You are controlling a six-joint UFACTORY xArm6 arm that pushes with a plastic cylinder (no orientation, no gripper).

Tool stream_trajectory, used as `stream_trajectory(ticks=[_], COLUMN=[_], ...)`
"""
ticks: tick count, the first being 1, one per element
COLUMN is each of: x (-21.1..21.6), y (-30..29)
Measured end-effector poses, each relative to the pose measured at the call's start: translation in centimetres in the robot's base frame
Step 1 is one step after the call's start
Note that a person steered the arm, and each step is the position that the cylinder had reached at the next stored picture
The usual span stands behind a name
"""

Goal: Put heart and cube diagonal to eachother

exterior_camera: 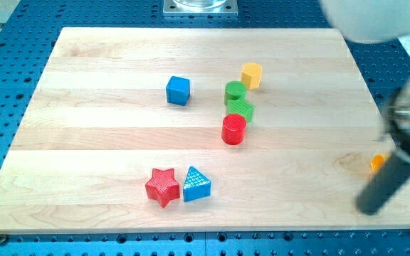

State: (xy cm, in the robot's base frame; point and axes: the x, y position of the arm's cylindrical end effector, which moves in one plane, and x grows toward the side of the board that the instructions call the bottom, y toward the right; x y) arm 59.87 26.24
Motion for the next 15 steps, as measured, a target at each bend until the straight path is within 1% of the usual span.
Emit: stream_trajectory(ticks=[1,2,3,4,5,6,7,8,9,11,12,13,14,15], x=[-1.3,-3.6,-3.7,-2.0,-0.7,-7.6,-7.8,-5.4,-5.4,-0.6,-1.9,-4.9,-7.4,-11.1], y=[8.2,5.3,-3.9,-10.6,-2.1,3.0,-6.2,-16.5,-10.3,-23.3,-30.2,-31.3,-30.0,-30.9])
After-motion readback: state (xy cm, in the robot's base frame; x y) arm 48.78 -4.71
